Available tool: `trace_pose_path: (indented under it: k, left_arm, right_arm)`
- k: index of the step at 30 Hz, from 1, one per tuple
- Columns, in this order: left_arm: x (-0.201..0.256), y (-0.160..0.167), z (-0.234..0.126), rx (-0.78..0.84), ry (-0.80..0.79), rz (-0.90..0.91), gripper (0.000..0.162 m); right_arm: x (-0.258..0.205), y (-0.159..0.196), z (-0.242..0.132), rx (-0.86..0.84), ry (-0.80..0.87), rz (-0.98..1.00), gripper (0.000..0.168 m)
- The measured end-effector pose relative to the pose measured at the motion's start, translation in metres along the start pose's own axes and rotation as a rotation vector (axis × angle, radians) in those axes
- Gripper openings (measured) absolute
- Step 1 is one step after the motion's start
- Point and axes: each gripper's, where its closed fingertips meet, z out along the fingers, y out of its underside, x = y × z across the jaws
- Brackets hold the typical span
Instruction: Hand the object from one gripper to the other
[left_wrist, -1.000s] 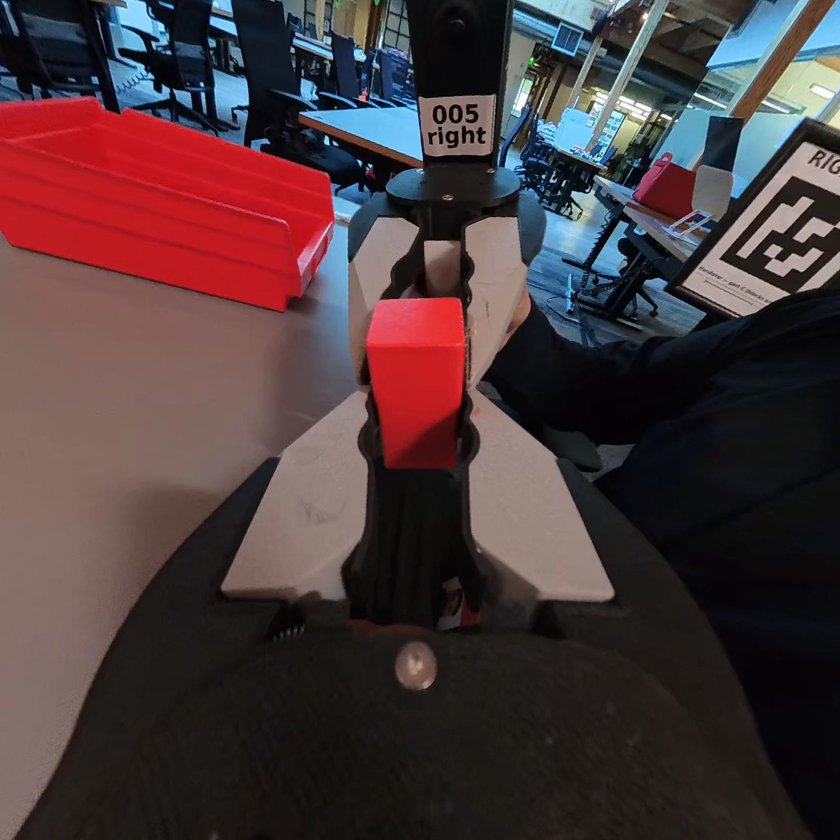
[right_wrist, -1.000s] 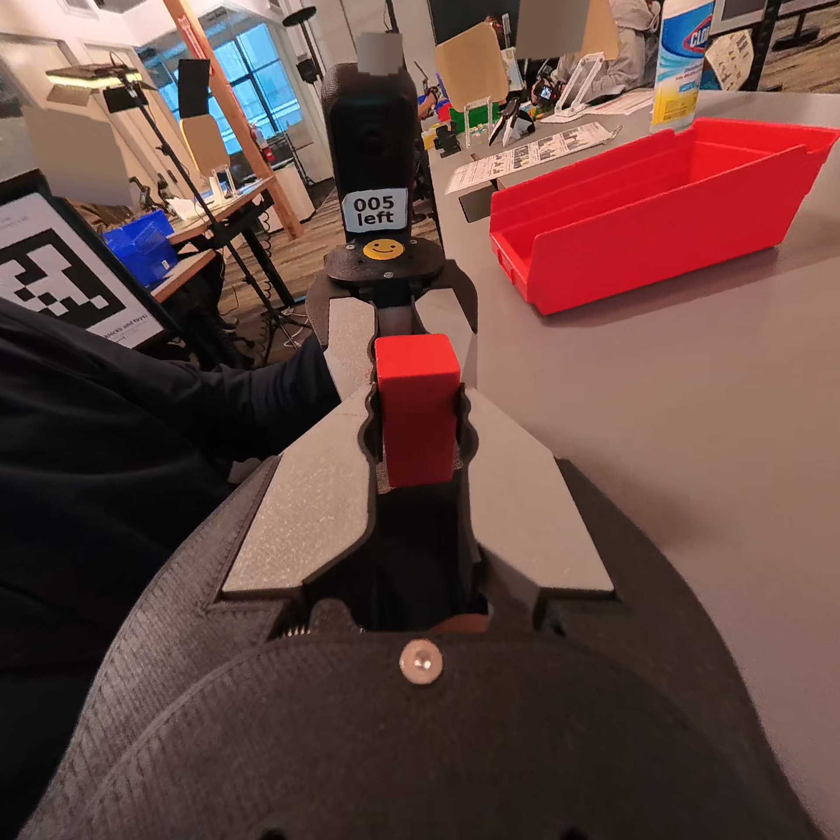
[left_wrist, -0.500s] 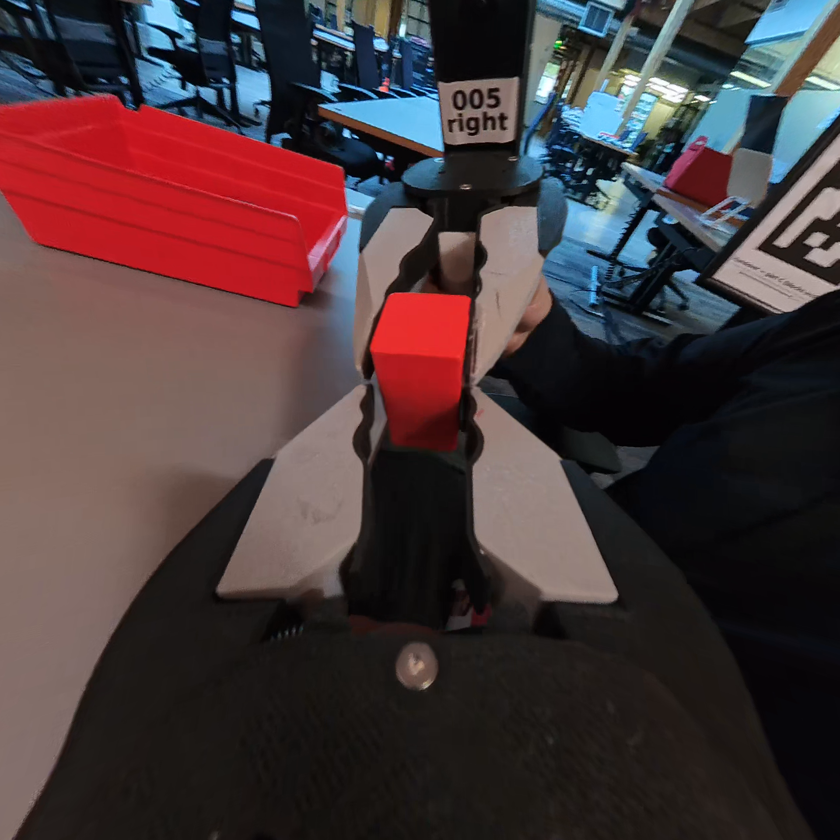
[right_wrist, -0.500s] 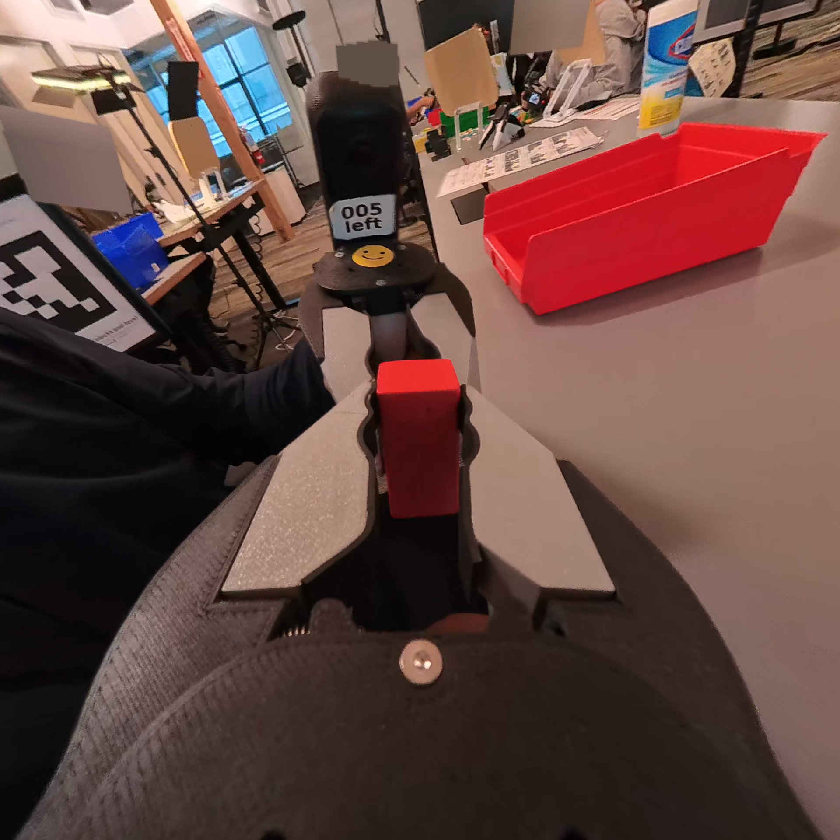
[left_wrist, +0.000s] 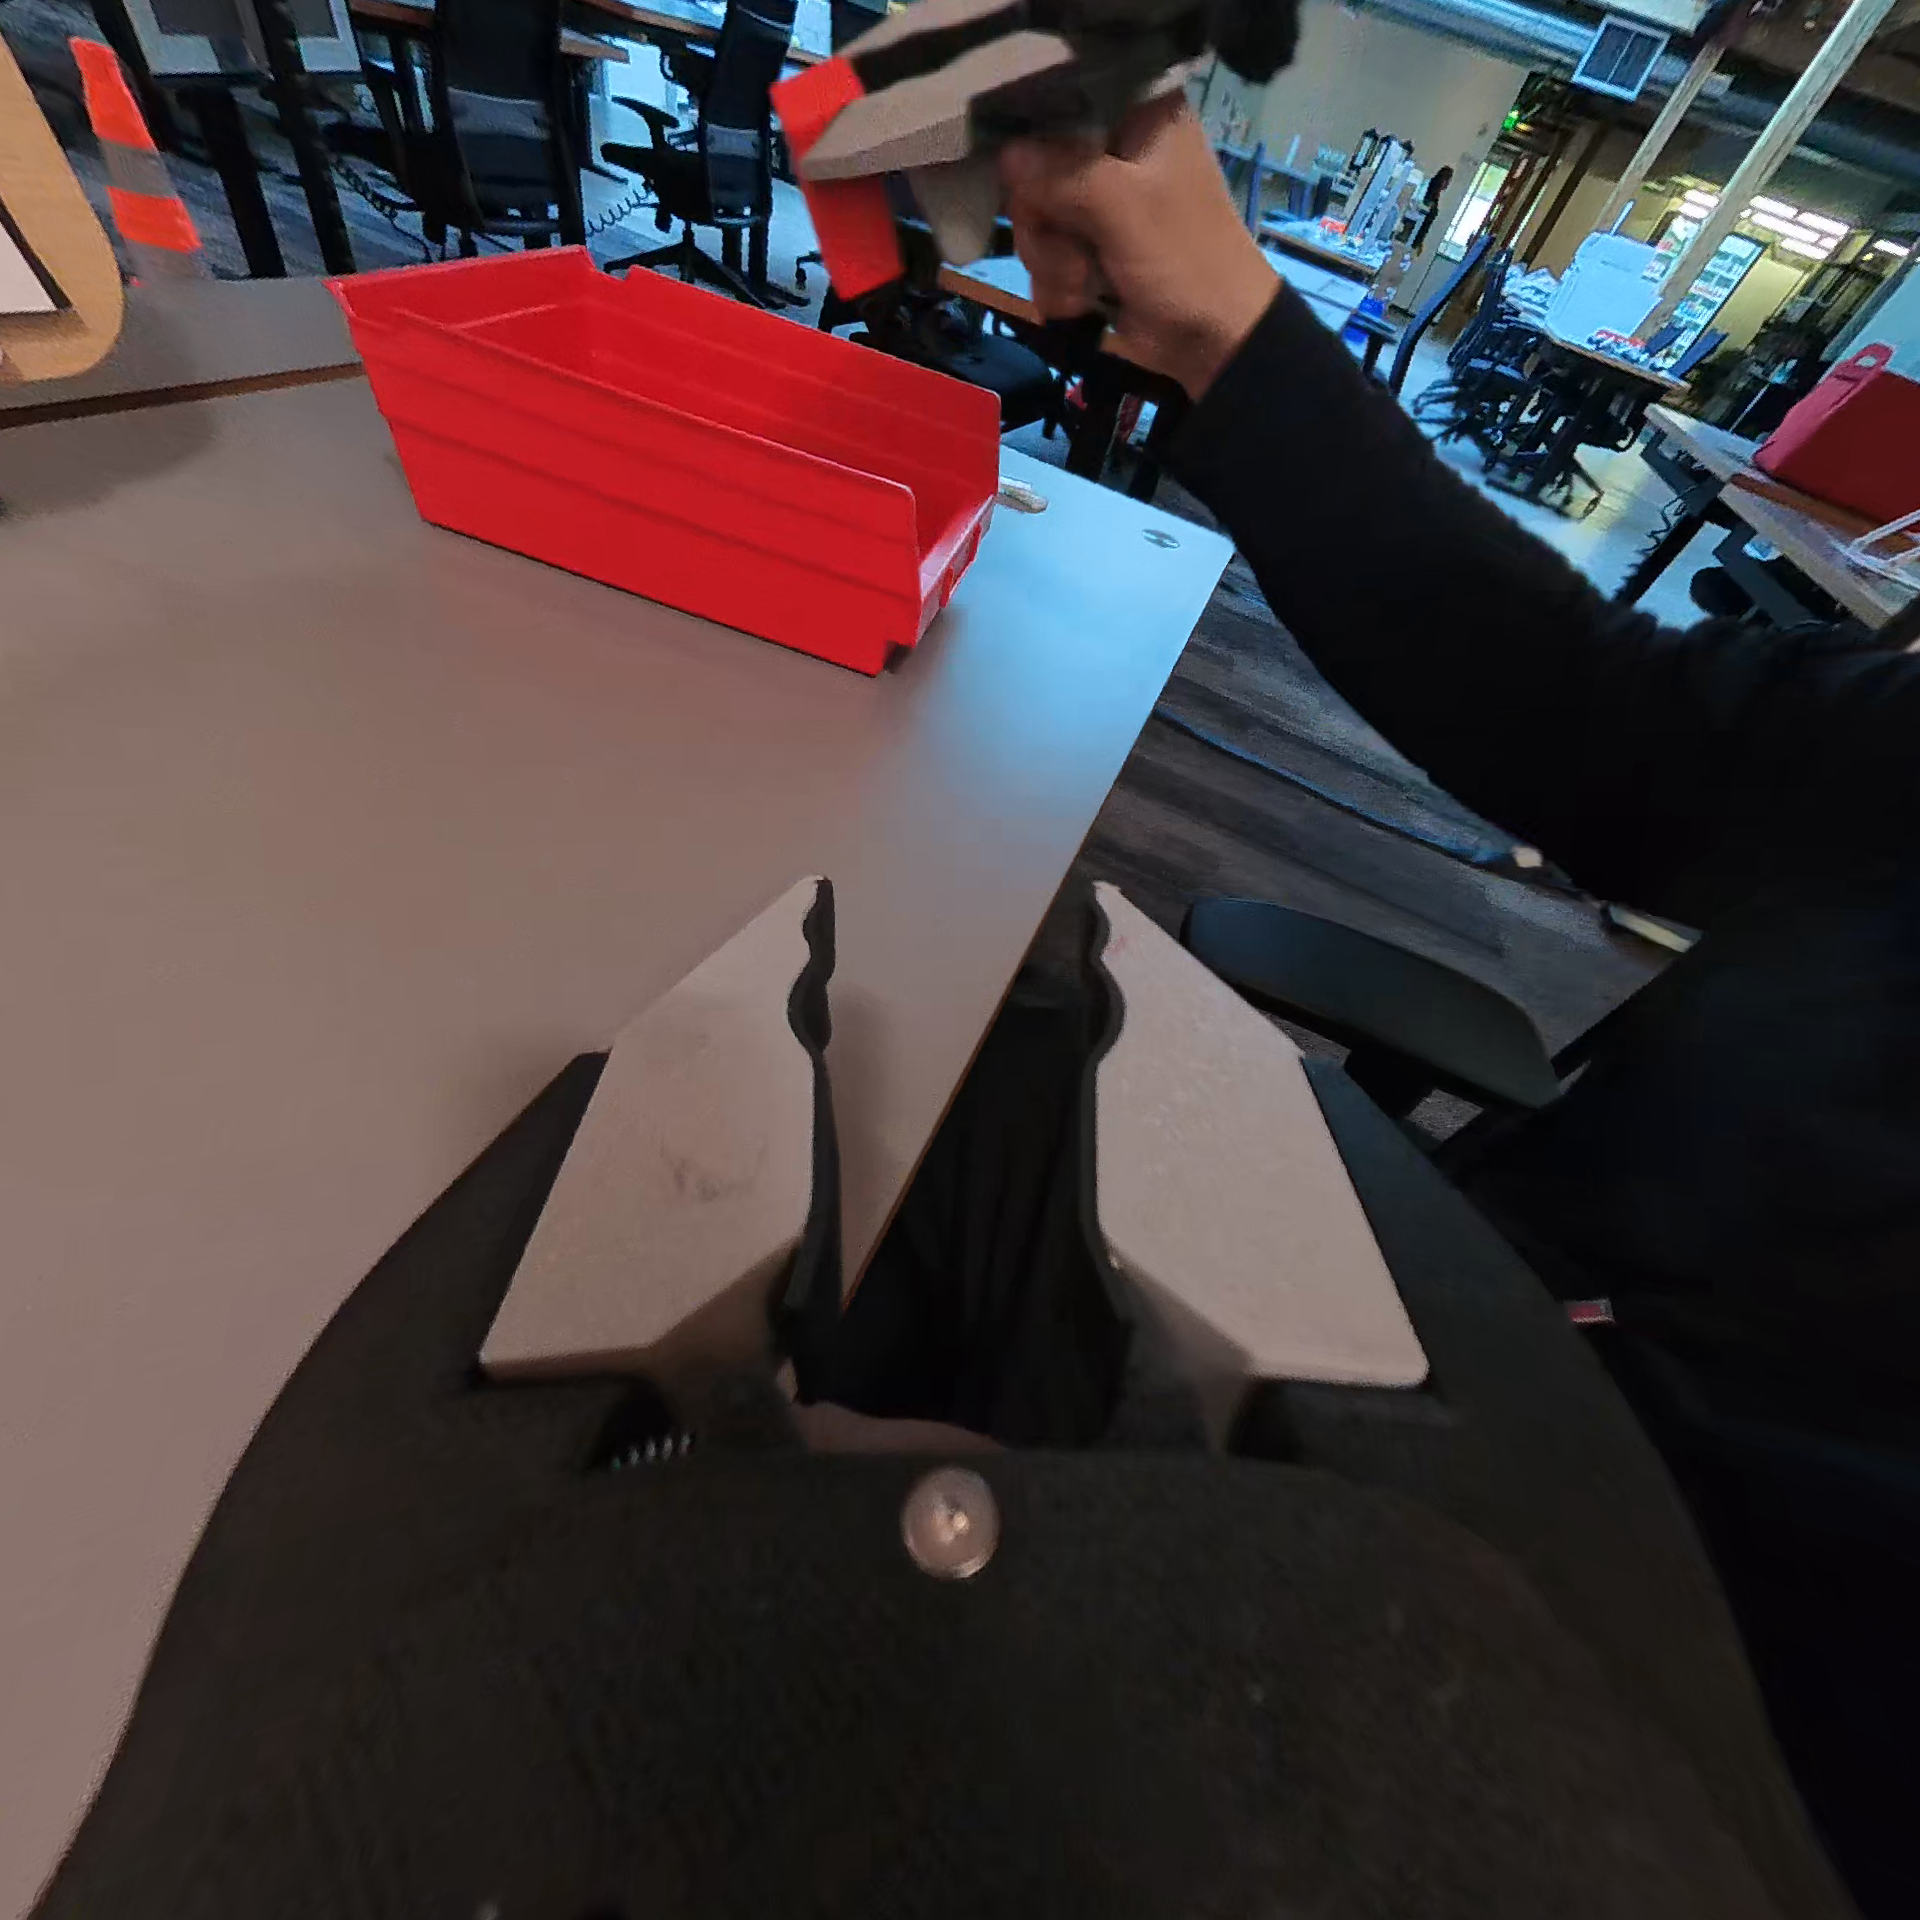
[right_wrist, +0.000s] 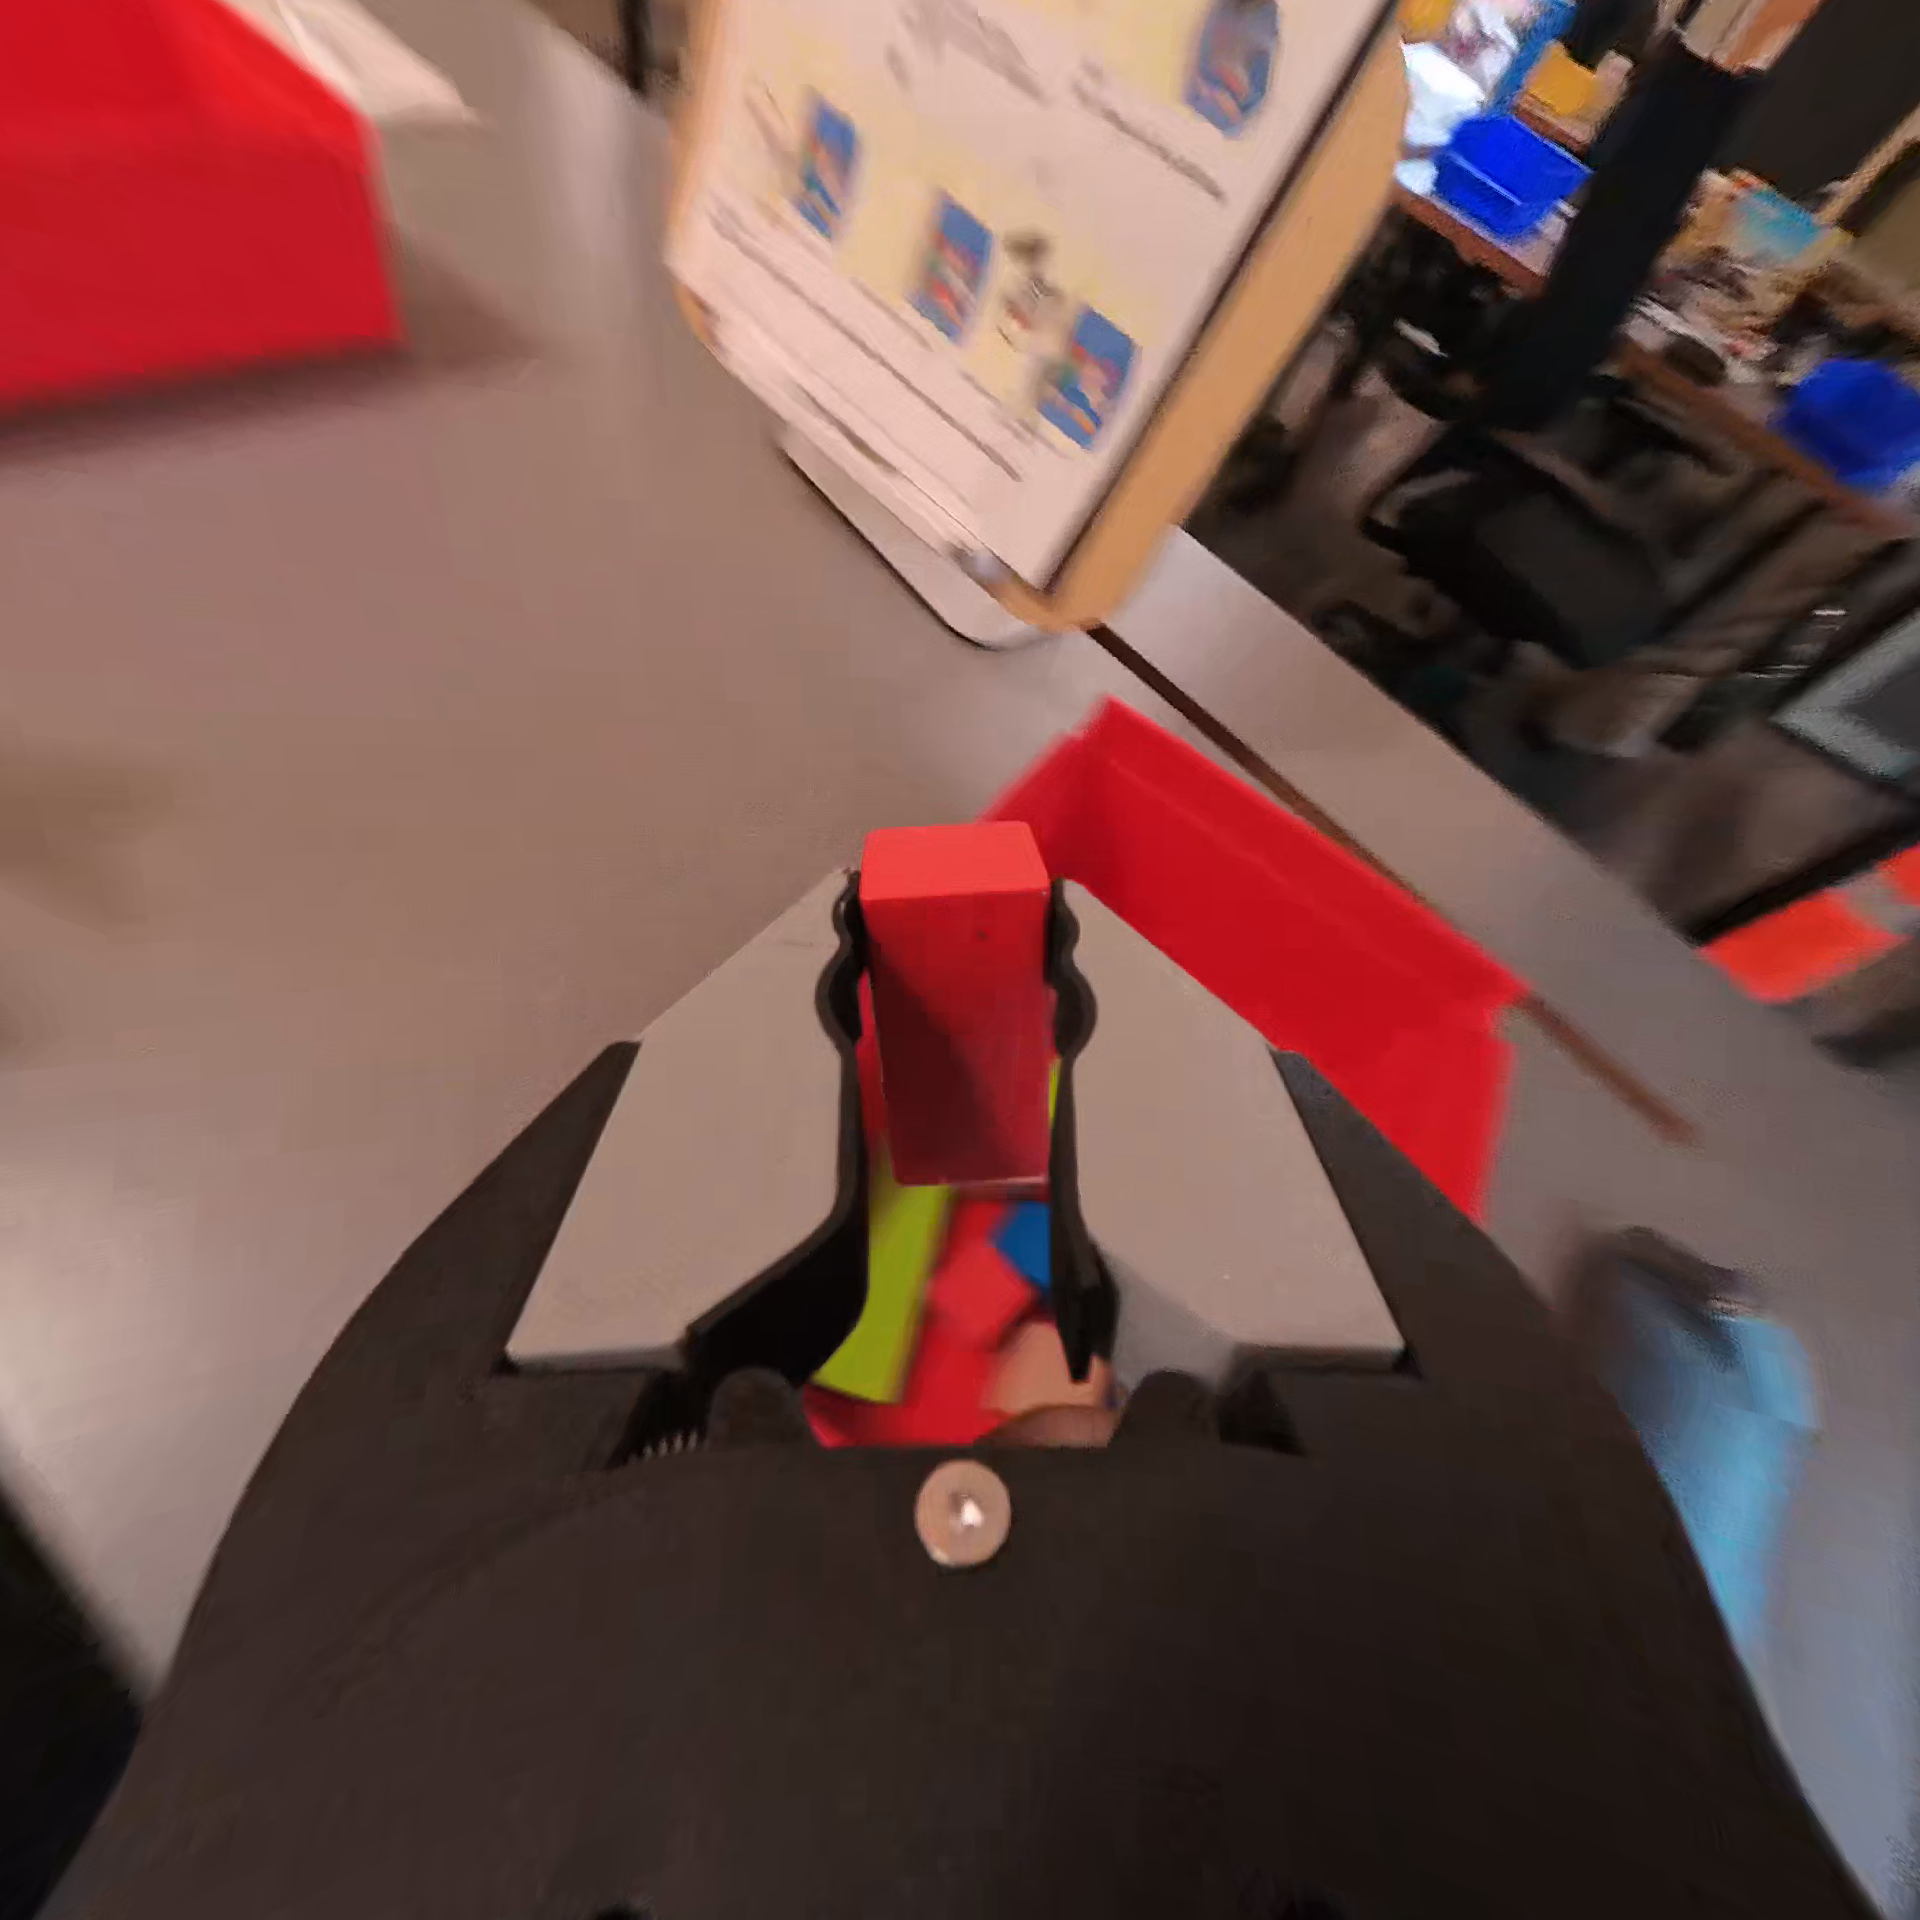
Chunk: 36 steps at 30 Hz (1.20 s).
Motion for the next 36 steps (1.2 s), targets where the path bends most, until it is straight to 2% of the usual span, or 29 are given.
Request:
trace_pose_path:
  k: [7, 11, 15, 21, 28, 33, 36]
  left_arm:
    - [-0.024, 0.025, 0.014, -0.09, -0.04, -0.01, 0.042]
    - [-0.038, 0.031, 0.013, -0.09, -0.054, -0.041, 0.038]
    - [-0.051, 0.033, 0.01, -0.089, -0.064, -0.07, 0.037]
    - [-0.066, 0.041, 0.006, -0.098, -0.071, -0.104, 0.032]
    - [-0.071, 0.048, 0.003, -0.105, -0.055, -0.145, 0.031]
    - [-0.069, 0.046, -0.008, -0.123, -0.072, -0.13, 0.039]
    - [-0.071, 0.034, -0.018, -0.079, -0.085, -0.146, 0.04]
  right_arm:
    - [0.078, 0.057, 0.1, -0.335, 0.056, -0.384, 0.033]
    - [0.089, 0.075, 0.144, -0.451, -0.053, -0.432, 0.033]
    - [0.086, 0.09, 0.17, -0.544, -0.167, -0.523, 0.034]
    - [0.084, 0.124, 0.191, -0.675, -0.267, -0.619, 0.033]
    - [0.071, 0.141, 0.201, -0.726, -0.309, -0.58, 0.035]
    - [0.067, 0.118, 0.191, -0.663, -0.257, -0.541, 0.046]
    - [0.056, 0.084, 0.175, -0.542, -0.221, -0.476, 0.042]
